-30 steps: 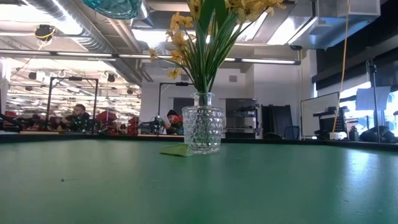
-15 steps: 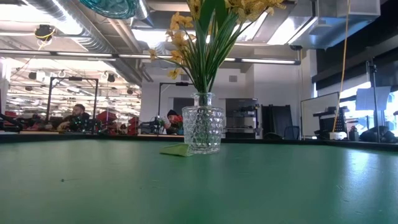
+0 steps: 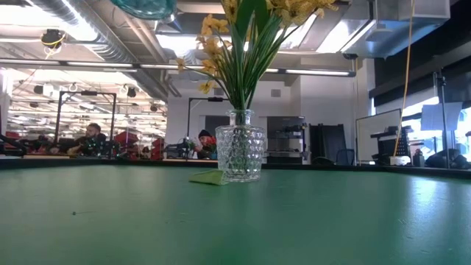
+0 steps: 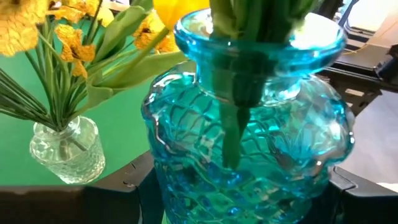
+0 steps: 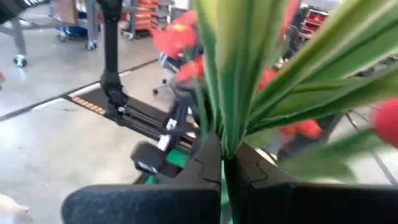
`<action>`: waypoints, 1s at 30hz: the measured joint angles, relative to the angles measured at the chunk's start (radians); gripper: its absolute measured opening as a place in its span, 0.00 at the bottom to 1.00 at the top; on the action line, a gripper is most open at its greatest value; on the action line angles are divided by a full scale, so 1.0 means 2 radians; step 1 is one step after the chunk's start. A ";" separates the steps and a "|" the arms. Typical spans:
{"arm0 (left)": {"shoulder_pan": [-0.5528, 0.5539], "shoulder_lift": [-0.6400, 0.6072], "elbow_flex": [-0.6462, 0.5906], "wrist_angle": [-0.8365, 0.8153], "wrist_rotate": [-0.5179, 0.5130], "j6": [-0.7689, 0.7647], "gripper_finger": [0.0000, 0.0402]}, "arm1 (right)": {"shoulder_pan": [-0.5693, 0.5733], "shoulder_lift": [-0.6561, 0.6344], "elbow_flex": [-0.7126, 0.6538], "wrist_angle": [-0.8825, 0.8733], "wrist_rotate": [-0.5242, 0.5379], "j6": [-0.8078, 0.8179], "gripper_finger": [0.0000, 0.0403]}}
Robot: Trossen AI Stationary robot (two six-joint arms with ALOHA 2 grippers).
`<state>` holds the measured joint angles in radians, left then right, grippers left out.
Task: Sort flowers into vase by color
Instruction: Put the red flowers into the blue vase
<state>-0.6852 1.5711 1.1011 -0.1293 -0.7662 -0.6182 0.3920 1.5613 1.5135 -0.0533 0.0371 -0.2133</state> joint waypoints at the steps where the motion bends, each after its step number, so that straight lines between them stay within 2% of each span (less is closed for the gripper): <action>1: 0.003 0.000 0.000 0.001 0.001 0.000 0.60 | 0.000 0.004 0.000 0.005 -0.006 0.001 0.00; 14: 0.009 0.000 0.000 0.040 0.013 0.045 0.60 | 0.000 0.045 0.001 -0.009 -0.024 0.022 0.00; 25: -0.014 -0.002 0.000 0.081 -0.038 0.108 0.60 | 0.000 0.057 0.001 -0.018 -0.028 0.052 0.00; 30: -0.017 -0.005 0.000 0.085 -0.043 0.108 0.60 | 0.000 0.057 0.001 -0.023 -0.051 0.049 0.09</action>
<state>-0.7189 1.5604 1.1004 0.0399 -0.8516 -0.4032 0.3916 1.6745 1.5152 -0.1002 -0.0658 -0.1147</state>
